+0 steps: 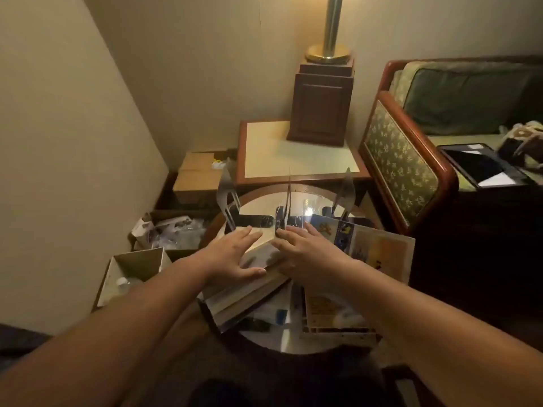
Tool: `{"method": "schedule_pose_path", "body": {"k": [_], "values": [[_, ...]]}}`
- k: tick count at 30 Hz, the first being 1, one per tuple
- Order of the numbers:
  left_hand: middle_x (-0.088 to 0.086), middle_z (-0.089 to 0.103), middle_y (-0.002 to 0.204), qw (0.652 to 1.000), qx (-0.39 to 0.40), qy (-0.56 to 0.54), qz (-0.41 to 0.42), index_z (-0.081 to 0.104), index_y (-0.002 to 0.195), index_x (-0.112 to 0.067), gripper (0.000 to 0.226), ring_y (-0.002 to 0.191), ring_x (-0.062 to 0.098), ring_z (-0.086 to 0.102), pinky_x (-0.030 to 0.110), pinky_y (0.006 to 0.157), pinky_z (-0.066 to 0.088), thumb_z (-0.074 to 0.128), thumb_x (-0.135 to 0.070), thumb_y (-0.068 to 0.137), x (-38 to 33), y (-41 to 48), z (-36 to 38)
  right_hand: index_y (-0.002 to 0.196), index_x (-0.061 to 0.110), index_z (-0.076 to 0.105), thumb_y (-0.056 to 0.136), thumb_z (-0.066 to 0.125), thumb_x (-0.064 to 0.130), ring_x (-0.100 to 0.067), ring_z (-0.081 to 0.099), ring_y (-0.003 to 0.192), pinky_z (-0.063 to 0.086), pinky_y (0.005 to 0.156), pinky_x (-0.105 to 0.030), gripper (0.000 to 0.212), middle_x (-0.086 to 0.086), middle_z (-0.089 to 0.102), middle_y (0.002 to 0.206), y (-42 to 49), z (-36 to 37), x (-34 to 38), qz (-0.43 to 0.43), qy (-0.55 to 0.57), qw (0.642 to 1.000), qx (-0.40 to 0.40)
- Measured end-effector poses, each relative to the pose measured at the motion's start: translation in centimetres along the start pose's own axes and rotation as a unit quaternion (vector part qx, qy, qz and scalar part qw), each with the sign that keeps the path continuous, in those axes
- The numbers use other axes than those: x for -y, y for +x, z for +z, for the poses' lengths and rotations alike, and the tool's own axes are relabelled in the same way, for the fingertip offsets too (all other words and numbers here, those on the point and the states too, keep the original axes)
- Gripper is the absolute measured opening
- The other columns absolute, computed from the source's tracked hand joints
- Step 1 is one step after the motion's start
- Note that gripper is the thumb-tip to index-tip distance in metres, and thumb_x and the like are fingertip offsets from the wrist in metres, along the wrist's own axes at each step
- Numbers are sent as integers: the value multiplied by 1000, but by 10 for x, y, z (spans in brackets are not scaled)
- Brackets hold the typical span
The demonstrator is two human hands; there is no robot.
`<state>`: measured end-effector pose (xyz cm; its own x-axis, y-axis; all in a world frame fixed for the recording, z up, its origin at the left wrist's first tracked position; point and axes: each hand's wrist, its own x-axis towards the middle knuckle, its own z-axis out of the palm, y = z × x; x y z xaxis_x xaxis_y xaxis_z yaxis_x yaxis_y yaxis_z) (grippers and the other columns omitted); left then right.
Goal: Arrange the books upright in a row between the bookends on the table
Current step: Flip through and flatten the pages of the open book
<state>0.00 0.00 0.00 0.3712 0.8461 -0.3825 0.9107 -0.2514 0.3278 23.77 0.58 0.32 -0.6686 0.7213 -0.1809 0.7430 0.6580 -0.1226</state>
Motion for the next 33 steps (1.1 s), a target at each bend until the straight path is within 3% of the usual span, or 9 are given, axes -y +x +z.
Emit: {"method": "schedule_pose_path", "body": {"k": [2, 6, 10, 14, 18, 22, 25, 30, 33], "values": [[-5, 7, 170, 1000, 2, -29, -5, 10, 161, -36, 97, 155, 19, 12, 44, 124, 19, 54, -76, 84, 12, -6, 15, 152, 19, 41, 96, 30, 52, -31, 24, 152, 12, 126, -55, 65, -12, 33, 162, 6, 17, 12, -39, -18, 999, -17], [-3, 35, 160, 996, -24, -86, -10, 23, 160, -32, 93, 139, 18, 40, 37, 114, 38, 59, -74, 84, 34, -24, 53, 147, 15, 47, 102, 54, 40, -30, 36, 144, 25, 121, -44, 52, -10, 44, 154, 13, 61, 37, -54, -9, 994, -92], [-4, 23, 165, 991, -66, -114, -32, 13, 161, -36, 110, 144, 23, 33, 46, 117, 36, 59, -83, 72, 40, -57, 92, 153, 13, 37, 105, 50, 38, -33, 28, 149, 25, 121, -44, 56, -13, 34, 160, 6, 92, 58, -29, -24, 990, -134], [-3, 15, 167, 988, -109, -92, -51, 8, 162, -30, 111, 148, 25, 26, 47, 119, 31, 73, -66, 79, 26, -98, 126, 162, 16, 11, 105, 48, 37, -33, 1, 157, 11, 125, -48, 71, -13, 5, 170, -11, 119, 83, 5, -27, 996, -90], [0, 14, 167, 986, -135, -77, -61, 9, 162, -25, 108, 149, 27, 24, 47, 120, 30, 77, -53, 83, 14, -124, 138, 163, 19, 12, 104, 52, 37, -32, -2, 157, 12, 127, -51, 73, -10, 2, 171, -23, 118, 103, -5, -21, 995, -94], [4, 28, 158, 973, -201, -99, -63, 26, 158, -21, 94, 141, 26, 34, 45, 113, 41, 77, -50, 84, 11, -134, 137, 160, 27, 20, 100, 59, 36, -35, 1, 156, 19, 125, -54, 72, -12, 5, 170, -27, 113, 111, 31, 15, 993, -114], [7, 40, 149, 957, -246, -133, -78, 39, 152, -21, 75, 132, 27, 44, 42, 105, 47, 70, -49, 90, 10, -132, 131, 161, 27, 14, 99, 62, 32, -33, -3, 157, 15, 125, -51, 79, -11, 2, 170, -28, 114, 114, 76, 89, 983, -144], [6, 61, 132, 923, -238, -290, -87, 59, 134, -19, 46, 113, 21, 56, 46, 98, 51, 51, -47, 99, 10, -123, 109, 163, 23, -4, 101, 57, 36, -28, -10, 156, 13, 123, -51, 87, -5, -13, 170, -13, 126, 123, 141, 225, 926, -269], [11, 61, 131, 900, -247, -337, -125, 58, 134, -10, 44, 118, 33, 58, 37, 100, 49, 45, -38, 104, 12, -116, 98, 163, 20, -3, 102, 53, 45, -28, -12, 156, 10, 123, -47, 86, -5, -16, 170, -2, 128, 135, 169, 289, 903, -270]]}}
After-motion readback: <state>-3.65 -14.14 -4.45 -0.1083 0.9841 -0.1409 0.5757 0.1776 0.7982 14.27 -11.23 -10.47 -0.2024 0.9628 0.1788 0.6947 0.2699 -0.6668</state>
